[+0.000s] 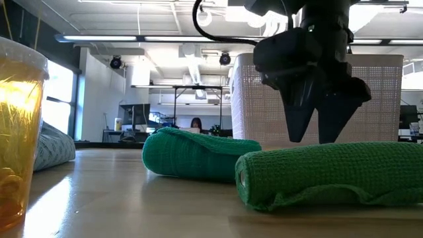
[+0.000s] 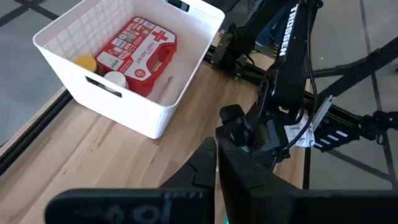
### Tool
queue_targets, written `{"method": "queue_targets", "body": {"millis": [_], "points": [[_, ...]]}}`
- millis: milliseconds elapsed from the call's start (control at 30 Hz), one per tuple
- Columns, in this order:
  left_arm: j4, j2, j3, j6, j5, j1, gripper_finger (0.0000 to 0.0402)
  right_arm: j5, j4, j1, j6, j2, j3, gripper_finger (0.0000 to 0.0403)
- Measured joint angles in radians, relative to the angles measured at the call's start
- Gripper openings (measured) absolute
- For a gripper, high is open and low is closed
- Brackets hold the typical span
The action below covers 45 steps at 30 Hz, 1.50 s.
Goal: Pick & place medical supplies in basket/bin
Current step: Put the medicine organizer into the white bin
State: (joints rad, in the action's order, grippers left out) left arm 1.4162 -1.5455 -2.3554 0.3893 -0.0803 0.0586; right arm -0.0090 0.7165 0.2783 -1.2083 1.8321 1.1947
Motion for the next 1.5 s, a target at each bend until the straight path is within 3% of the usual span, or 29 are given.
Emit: {"method": "queue_targets", "body": {"millis": [233, 500, 767, 1333, 1500], "points": [[0.0, 0.0, 0.0, 0.0, 0.002, 0.0, 0.0038, -0.051, -0.037, -0.001, 0.0, 0.04, 0.0, 0.033], [0.008, 0.0, 0.0, 0.008, 0.048, 0.0, 0.0046, -0.006, -0.018, -0.001, -0.018, 0.048, 0.001, 0.0327], [0.007, 0.0, 0.0, 0.014, 0.048, 0.0, 0.0037, 0.012, 0.001, -0.001, -0.015, 0.056, 0.001, 0.0292], [0.007, 0.0, 0.0, 0.036, 0.048, 0.0, 0.0051, -0.08, 0.0, -0.001, 0.082, 0.073, 0.001, 0.0205], [0.007, 0.0, 0.0, 0.036, 0.048, 0.0, 0.0051, -0.11, 0.0, -0.005, 0.094, 0.065, 0.001, 0.0204]]}}
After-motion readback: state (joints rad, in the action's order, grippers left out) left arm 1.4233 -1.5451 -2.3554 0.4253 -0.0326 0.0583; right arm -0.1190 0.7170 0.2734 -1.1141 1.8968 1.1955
